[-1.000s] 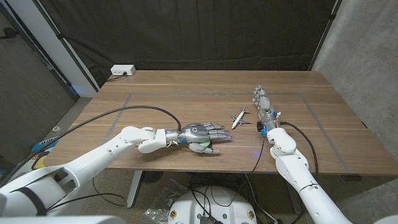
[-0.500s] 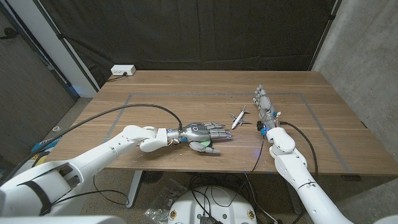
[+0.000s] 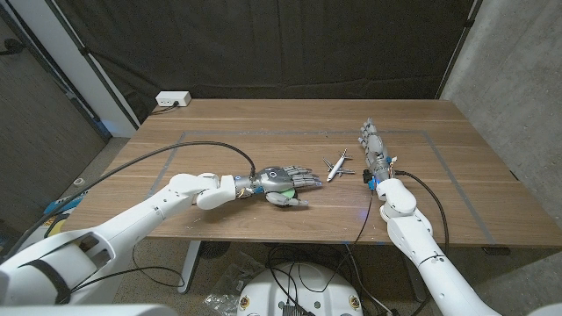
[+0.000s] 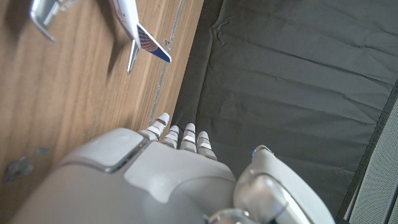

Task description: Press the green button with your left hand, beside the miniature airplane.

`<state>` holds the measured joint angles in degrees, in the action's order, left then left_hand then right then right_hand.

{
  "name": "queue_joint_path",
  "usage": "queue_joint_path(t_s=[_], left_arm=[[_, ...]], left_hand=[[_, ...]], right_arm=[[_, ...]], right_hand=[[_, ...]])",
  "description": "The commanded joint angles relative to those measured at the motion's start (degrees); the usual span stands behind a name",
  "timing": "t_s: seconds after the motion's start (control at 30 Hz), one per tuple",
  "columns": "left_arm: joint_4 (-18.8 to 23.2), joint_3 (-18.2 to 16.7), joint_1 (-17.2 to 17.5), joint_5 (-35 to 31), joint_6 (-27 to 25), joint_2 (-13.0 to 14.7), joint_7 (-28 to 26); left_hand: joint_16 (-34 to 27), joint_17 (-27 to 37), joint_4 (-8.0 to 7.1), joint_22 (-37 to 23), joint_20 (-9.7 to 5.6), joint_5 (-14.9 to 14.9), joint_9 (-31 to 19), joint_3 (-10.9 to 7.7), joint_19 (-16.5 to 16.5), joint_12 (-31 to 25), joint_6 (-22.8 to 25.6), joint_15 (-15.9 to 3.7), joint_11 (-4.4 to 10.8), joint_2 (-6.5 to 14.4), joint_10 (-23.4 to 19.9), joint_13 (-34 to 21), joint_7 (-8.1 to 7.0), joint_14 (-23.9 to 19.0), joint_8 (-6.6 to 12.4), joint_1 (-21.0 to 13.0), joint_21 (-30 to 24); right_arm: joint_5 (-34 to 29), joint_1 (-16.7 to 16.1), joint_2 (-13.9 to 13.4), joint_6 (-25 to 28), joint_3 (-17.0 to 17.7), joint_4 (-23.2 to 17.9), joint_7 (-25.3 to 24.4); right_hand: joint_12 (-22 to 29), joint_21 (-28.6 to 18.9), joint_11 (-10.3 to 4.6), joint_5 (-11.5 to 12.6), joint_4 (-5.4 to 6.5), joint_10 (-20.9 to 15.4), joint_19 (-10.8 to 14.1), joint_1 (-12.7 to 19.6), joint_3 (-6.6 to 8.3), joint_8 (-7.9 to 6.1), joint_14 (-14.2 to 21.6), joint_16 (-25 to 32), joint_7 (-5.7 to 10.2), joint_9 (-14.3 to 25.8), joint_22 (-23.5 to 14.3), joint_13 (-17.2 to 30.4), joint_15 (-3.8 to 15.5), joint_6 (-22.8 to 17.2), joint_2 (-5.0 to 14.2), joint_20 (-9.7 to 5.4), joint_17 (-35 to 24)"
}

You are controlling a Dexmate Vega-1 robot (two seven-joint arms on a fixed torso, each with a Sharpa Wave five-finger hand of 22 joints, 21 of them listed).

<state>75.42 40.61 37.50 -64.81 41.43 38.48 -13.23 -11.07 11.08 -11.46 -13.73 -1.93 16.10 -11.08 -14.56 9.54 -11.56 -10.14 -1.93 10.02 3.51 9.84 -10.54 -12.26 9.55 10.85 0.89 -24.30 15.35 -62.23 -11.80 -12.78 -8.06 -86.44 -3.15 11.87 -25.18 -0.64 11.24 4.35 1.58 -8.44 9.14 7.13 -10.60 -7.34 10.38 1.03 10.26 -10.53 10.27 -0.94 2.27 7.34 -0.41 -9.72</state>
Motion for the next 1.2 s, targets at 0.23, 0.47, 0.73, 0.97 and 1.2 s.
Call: queue_joint_path(t_s=[0.23, 0.47, 0.73, 0.97, 1.2], left_arm=[[5.83, -10.8, 2.83, 6.87, 1.78, -2.51, -12.3], [6.19, -13.92, 4.52, 8.93, 1.7, -4.02, -12.89], [6.64, -17.92, 6.57, 10.8, 0.02, -5.79, -15.28], [2.9, -20.67, 6.15, 16.82, 2.33, -8.46, -15.42], [-2.02, -23.18, 5.49, 24.18, 5.68, -11.91, -11.8]], left_hand=[[-1.15, -0.15, 0.16, -0.04, -4.59, -0.09, -0.03, -0.47, 22.36, -0.96, -23.14, -5.01, 0.56, 7.24, 22.34, -0.02, -0.4, 23.36, 1.0, -0.59, -1.43], [-1.67, -0.55, 0.94, 0.52, -3.81, -0.12, 0.13, -1.01, 17.64, -1.68, -19.49, -4.74, 0.51, 6.36, 18.41, 0.12, -0.34, 18.72, 1.68, -1.68, -3.4], [-1.85, -0.93, 3.41, 2.77, 1.72, 0.43, 0.42, -3.66, 4.56, -3.77, -1.65, -4.08, -0.55, 4.33, 1.16, 0.28, -0.34, 2.61, 4.64, -6.81, -7.79], [-2.09, -0.93, 4.07, 2.97, 2.16, 0.46, 0.47, -4.26, 2.55, -4.19, 1.56, -3.95, -0.35, 3.85, -3.63, 0.29, -0.38, -1.97, 4.47, -8.37, -8.11], [-1.79, -0.93, 4.29, 3.01, 2.55, 0.45, 0.49, -4.38, 2.56, -3.95, 2.36, -3.42, -0.49, 3.67, -4.01, 0.29, -0.39, -2.2, 4.41, -8.79, -7.96]], right_arm=[[0.18, -0.18, 0.23, -1.25, 0.13, -0.22, -0.24], [0.53, -0.19, 0.06, -1.22, 0.23, -0.65, -0.06], [0.8, 0.21, -0.51, 0.9, 0.48, -2.19, -0.12], [0.0, 1.58, -0.64, 2.62, 0.1, -2.19, -0.4], [-1.12, 1.99, -0.63, 4.36, -0.47, -2.76, -1.02]], right_hand=[[-0.12, 0.42, 0.15, -0.08, 0.28, 0.24, 0.38, -0.4, 0.22, 0.08, 0.07, 0.11, 0.13, 0.1, -0.17, 0.16, -0.18, 0.44, -0.28, -0.02, -0.16], [-0.05, 0.49, 0.31, -0.07, 0.27, 0.05, 0.41, -0.4, 0.22, -0.01, 0.12, 0.11, 0.15, 0.1, -0.17, 0.16, -0.18, 0.26, -0.32, -0.01, -0.15], [0.08, 0.61, 0.47, -0.05, 0.22, -0.33, 0.58, -0.35, 0.26, -0.43, 0.48, 0.18, 0.42, 0.1, -0.17, 0.16, -0.29, -0.85, -0.35, 0.09, -0.11], [0.33, 0.63, 0.58, -0.05, 0.13, -1.07, 1.02, -0.25, 0.32, -0.7, 1.05, 0.28, 0.44, 0.1, -0.18, 0.15, -0.43, -1.77, -0.43, 0.36, -0.05], [0.41, 0.72, 0.62, -0.05, 0.16, -1.4, 1.1, -0.29, 0.34, -0.77, 1.11, 0.23, 0.55, 0.1, -0.18, 0.15, -0.52, -2.14, -0.45, 0.44, -0.05]])
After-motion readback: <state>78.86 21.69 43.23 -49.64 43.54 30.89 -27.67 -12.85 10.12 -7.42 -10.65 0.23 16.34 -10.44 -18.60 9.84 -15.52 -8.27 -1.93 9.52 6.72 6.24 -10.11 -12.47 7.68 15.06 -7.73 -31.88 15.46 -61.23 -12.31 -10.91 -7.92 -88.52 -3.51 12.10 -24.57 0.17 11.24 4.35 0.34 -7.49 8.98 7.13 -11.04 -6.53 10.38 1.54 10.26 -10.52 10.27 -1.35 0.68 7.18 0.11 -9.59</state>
